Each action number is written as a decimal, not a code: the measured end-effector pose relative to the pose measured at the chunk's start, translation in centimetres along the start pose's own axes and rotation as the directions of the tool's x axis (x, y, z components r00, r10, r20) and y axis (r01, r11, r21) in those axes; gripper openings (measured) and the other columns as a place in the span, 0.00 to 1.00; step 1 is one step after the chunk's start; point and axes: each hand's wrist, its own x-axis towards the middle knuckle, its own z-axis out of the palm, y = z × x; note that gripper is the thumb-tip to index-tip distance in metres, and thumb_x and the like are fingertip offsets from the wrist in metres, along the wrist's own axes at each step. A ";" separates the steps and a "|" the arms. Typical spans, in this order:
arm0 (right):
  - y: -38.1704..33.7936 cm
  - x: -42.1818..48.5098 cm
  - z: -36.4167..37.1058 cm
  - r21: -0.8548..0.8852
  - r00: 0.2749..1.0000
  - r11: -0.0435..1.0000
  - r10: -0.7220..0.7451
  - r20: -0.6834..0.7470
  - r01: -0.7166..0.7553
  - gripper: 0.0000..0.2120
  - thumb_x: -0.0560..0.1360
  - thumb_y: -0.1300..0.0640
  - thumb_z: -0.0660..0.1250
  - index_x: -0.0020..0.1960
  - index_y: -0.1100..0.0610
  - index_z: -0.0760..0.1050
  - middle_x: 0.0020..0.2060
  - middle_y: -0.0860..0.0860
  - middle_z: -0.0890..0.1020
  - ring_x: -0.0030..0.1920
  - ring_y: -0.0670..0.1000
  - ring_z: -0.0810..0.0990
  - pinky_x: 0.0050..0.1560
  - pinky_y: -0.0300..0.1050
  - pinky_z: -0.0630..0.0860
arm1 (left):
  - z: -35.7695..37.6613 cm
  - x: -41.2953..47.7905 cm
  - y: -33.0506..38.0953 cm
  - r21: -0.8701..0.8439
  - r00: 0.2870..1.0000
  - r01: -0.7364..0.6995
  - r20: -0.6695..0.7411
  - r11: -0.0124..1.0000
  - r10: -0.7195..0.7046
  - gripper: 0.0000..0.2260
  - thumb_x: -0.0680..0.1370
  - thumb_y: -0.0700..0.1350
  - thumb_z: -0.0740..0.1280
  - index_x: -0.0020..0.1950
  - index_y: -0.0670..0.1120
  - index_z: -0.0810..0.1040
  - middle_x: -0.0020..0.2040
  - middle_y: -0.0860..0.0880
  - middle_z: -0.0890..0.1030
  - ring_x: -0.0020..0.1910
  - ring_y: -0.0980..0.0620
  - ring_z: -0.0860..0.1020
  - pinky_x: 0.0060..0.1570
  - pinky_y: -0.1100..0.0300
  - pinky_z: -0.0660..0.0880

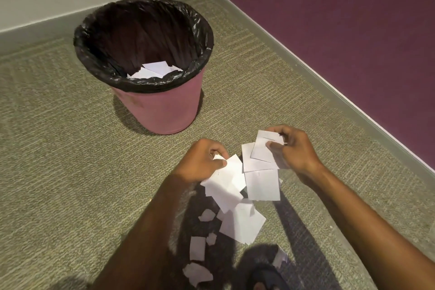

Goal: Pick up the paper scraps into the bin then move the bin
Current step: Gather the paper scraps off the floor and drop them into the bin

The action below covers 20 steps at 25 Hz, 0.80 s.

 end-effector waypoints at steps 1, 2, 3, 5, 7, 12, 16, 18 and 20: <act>-1.0 0.1 -0.2 0.052 1.000 0.999 0.012 0.014 -0.013 0.11 0.75 0.68 0.69 0.53 0.55 0.80 0.45 0.50 0.84 0.44 0.52 0.84 0.41 0.47 0.80 | -1.7 -0.2 0.8 -0.019 0.999 0.006 0.038 1.000 -0.005 0.04 0.73 0.37 0.73 0.46 0.44 0.84 0.25 0.60 0.71 0.24 0.60 0.69 0.27 0.68 0.64; -2.2 0.2 -0.3 0.102 0.999 0.994 0.022 0.036 -0.026 0.11 0.74 0.68 0.70 0.54 0.56 0.80 0.45 0.52 0.85 0.43 0.53 0.84 0.42 0.49 0.81 | -3.7 -0.6 1.7 -0.040 0.997 0.006 0.075 0.999 -0.003 0.05 0.72 0.38 0.74 0.46 0.45 0.84 0.27 0.57 0.73 0.27 0.54 0.69 0.29 0.65 0.65; -3.5 0.3 -0.4 0.143 0.998 0.989 0.024 0.057 -0.032 0.12 0.74 0.69 0.70 0.55 0.57 0.80 0.46 0.55 0.85 0.43 0.54 0.84 0.43 0.50 0.82 | -5.8 -1.2 2.7 -0.065 0.995 -0.003 0.099 0.998 0.009 0.05 0.72 0.38 0.75 0.45 0.46 0.84 0.30 0.51 0.75 0.30 0.50 0.70 0.31 0.63 0.65; -6.6 0.2 -0.2 0.232 0.993 0.972 0.008 0.117 -0.035 0.13 0.73 0.69 0.70 0.57 0.60 0.79 0.47 0.58 0.86 0.43 0.55 0.84 0.43 0.51 0.82 | -10.0 -2.8 4.9 -0.123 0.996 -0.033 0.081 0.992 0.043 0.06 0.70 0.38 0.76 0.45 0.45 0.84 0.36 0.42 0.78 0.35 0.48 0.72 0.35 0.58 0.68; -10.2 -0.2 0.1 0.312 0.982 0.950 -0.042 0.184 -0.018 0.14 0.73 0.70 0.69 0.57 0.62 0.79 0.47 0.59 0.86 0.42 0.55 0.84 0.40 0.48 0.83 | -13.6 -4.6 7.3 -0.195 0.995 -0.102 -0.019 0.975 0.101 0.08 0.67 0.39 0.77 0.45 0.43 0.84 0.39 0.39 0.80 0.37 0.47 0.75 0.38 0.56 0.71; -20.2 1.0 2.9 0.327 0.933 0.942 -0.184 0.310 0.077 0.12 0.74 0.71 0.68 0.56 0.62 0.78 0.49 0.59 0.85 0.43 0.55 0.86 0.41 0.47 0.84 | -22.2 -6.0 10.4 -0.261 0.908 -0.206 -0.411 0.943 0.084 0.04 0.68 0.37 0.72 0.39 0.46 0.84 0.32 0.52 0.84 0.31 0.58 0.81 0.37 0.66 0.80; -26.2 5.7 7.1 0.082 0.947 0.983 -0.182 0.266 0.166 0.09 0.75 0.72 0.66 0.52 0.64 0.80 0.49 0.58 0.84 0.46 0.55 0.85 0.46 0.46 0.84 | -25.9 -1.9 9.3 -0.277 0.745 -0.033 -0.648 0.960 -0.161 0.06 0.71 0.33 0.71 0.37 0.43 0.79 0.22 0.54 0.79 0.27 0.55 0.78 0.24 0.68 0.75; -27.0 8.3 9.3 -0.036 0.971 0.983 -0.171 0.169 0.179 0.09 0.75 0.69 0.65 0.54 0.65 0.78 0.44 0.55 0.81 0.39 0.49 0.81 0.34 0.33 0.80 | -25.9 0.6 8.3 -0.314 0.672 0.037 -0.695 0.949 -0.256 0.04 0.70 0.32 0.71 0.38 0.40 0.78 0.25 0.51 0.78 0.32 0.51 0.78 0.18 0.69 0.70; -26.5 9.8 11.1 -0.078 0.987 0.984 -0.154 0.050 0.158 0.03 0.77 0.68 0.63 0.46 0.63 0.73 0.38 0.52 0.77 0.36 0.48 0.77 0.29 0.34 0.74 | -25.5 2.5 7.4 -0.286 0.642 0.080 -0.718 0.955 -0.268 0.08 0.67 0.34 0.73 0.44 0.41 0.79 0.35 0.45 0.77 0.36 0.49 0.78 0.21 0.67 0.71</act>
